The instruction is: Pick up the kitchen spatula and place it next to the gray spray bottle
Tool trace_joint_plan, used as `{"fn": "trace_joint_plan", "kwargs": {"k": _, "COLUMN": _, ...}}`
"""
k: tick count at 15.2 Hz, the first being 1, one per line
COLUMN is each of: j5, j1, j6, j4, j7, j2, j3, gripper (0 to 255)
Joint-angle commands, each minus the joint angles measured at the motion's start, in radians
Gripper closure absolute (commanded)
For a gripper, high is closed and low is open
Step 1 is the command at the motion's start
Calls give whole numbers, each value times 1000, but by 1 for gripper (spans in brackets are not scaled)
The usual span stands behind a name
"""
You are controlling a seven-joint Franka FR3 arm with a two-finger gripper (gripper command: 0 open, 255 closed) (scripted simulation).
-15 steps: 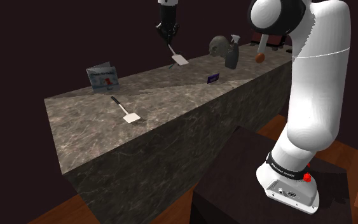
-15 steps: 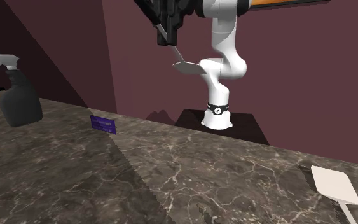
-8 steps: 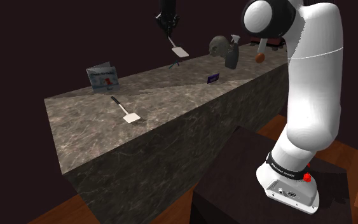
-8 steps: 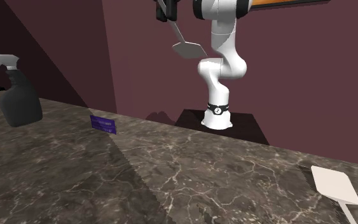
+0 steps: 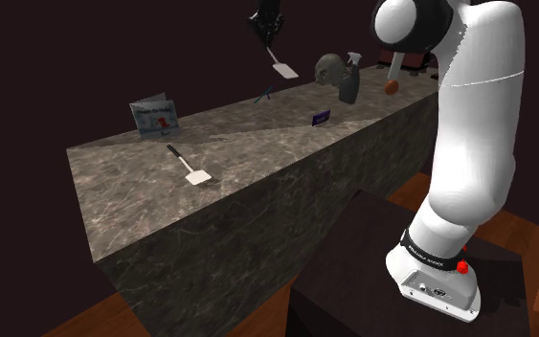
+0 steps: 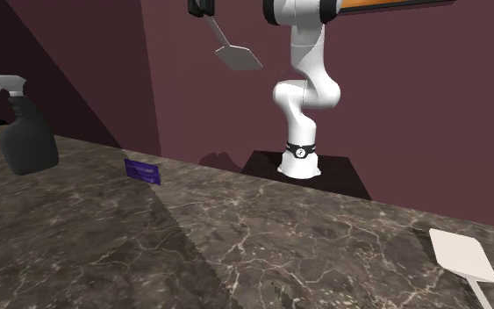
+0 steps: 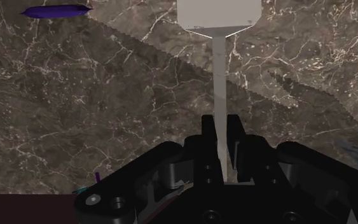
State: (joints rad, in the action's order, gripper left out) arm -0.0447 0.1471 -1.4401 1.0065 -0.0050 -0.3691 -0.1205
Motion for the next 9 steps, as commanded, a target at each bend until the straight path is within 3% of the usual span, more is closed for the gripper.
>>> {"fn": "trace_joint_plan", "kwargs": {"k": 1, "j5": -1, "j1": 27, "j6": -25, "j4": 80, "j7": -43, "j2": 55, "j3": -13, "gripper": 255}}
{"fn": "trace_joint_plan", "kwargs": {"k": 9, "j5": -12, "j1": 134, "j6": -65, "j4": 219, "j7": -213, "j2": 151, "j3": -73, "gripper": 255}}
